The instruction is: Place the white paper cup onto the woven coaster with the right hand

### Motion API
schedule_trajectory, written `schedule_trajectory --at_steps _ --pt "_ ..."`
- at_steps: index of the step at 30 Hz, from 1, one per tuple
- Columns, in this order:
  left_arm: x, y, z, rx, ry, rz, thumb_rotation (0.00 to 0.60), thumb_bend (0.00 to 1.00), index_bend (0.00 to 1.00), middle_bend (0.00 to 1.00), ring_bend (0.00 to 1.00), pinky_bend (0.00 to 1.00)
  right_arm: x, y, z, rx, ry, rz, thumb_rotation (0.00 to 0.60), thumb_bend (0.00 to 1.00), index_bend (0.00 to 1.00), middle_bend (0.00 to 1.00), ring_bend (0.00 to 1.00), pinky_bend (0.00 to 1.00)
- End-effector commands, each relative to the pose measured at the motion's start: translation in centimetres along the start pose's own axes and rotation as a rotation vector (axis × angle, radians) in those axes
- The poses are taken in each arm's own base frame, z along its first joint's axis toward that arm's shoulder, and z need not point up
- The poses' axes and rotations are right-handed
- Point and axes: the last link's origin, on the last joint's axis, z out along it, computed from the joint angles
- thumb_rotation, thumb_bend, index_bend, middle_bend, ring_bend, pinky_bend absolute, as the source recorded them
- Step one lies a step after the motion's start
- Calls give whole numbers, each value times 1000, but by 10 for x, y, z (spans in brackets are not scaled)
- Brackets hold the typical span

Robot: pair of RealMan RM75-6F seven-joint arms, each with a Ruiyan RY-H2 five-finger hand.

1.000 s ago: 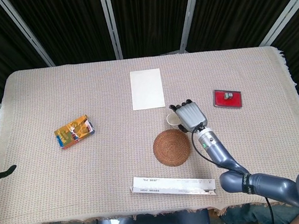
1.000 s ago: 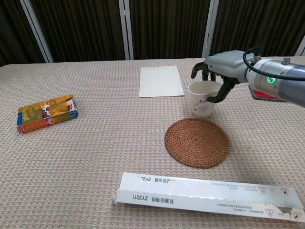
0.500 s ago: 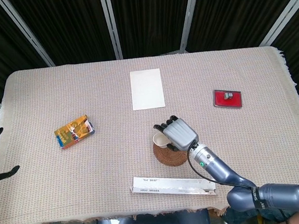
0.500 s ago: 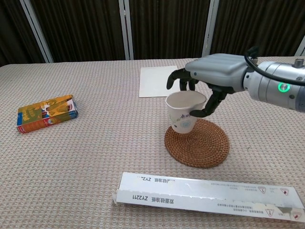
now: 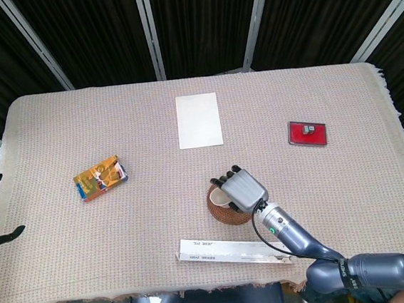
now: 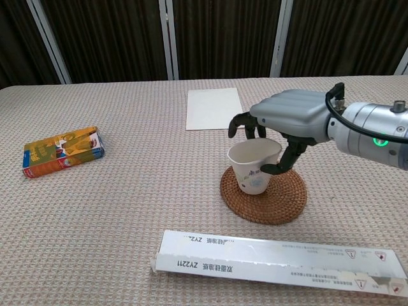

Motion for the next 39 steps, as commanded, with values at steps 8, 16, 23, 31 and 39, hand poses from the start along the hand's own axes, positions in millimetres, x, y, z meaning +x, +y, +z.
schedule_trajectory --at_steps 8,16,23,31,39 --pt "1 2 -3 -9 2 -3 600 0 0 0 0 0 2 8 -9 -21 -18 -7 600 71 45 196 236 267" --pt "3 4 -6 -20 8 -14 600 0 0 0 0 0 16 4 -30 -17 -10 30 600 0 0 0 35 200" --pt "8 3 -11 -38 20 -33 600 0 0 0 0 0 45 23 -88 -90 117 26 600 0 0 0 3 49" --pt "9 2 -17 -61 28 -35 600 0 0 0 0 0 22 75 -164 -229 259 41 600 0 0 0 0 0" --pt "7 3 -19 -64 29 -27 600 0 0 0 0 0 -1 98 -197 -321 336 -2 600 0 0 0 0 0"
